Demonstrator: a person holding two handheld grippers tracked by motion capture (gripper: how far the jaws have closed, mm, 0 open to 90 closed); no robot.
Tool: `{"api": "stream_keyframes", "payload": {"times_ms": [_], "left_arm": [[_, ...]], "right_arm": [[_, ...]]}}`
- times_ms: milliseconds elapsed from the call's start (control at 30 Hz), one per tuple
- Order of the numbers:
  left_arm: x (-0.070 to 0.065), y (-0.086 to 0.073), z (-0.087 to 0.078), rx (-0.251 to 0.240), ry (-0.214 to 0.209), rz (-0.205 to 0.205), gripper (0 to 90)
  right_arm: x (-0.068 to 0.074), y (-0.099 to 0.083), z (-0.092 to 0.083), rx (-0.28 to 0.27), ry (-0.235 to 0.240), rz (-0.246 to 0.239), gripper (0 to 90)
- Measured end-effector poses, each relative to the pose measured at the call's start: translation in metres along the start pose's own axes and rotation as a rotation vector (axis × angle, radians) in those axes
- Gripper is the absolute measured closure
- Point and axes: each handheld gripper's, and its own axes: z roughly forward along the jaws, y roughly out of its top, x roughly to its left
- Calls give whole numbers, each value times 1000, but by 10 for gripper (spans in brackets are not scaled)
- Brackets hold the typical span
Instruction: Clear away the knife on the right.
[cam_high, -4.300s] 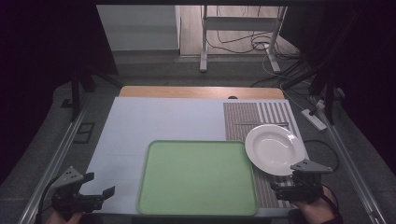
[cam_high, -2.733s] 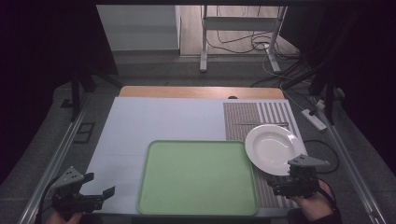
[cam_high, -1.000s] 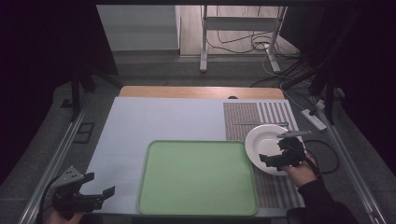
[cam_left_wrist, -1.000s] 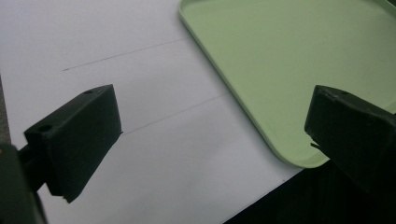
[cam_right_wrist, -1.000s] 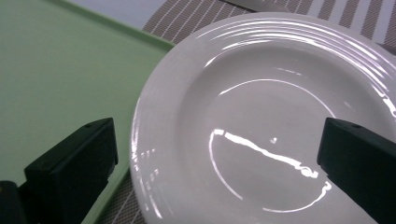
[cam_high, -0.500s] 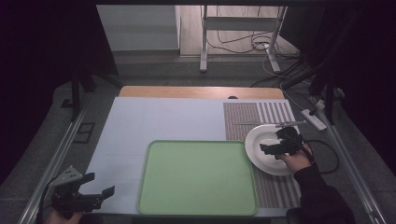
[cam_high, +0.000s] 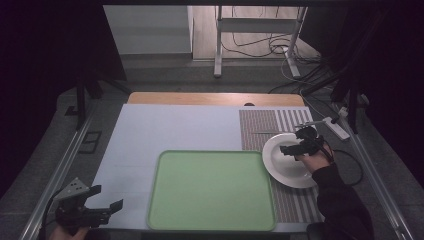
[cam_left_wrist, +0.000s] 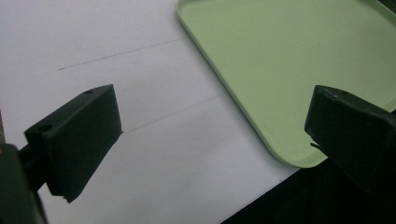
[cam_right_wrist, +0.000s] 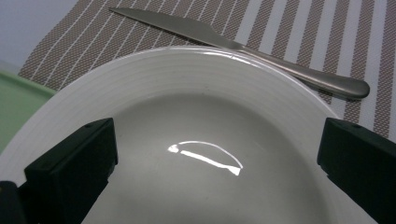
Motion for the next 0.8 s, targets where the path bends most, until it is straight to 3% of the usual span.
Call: {"api": "stream_keyframes", "payload": {"times_ms": [467, 800], "left_arm": [[0, 0, 0, 0, 1, -3, 34], [-1, 0, 0, 4, 5, 7, 34]], "right_arm": [[-22, 15, 16, 0, -31, 46, 0], [-33, 26, 25, 7, -53, 53, 0]]}}
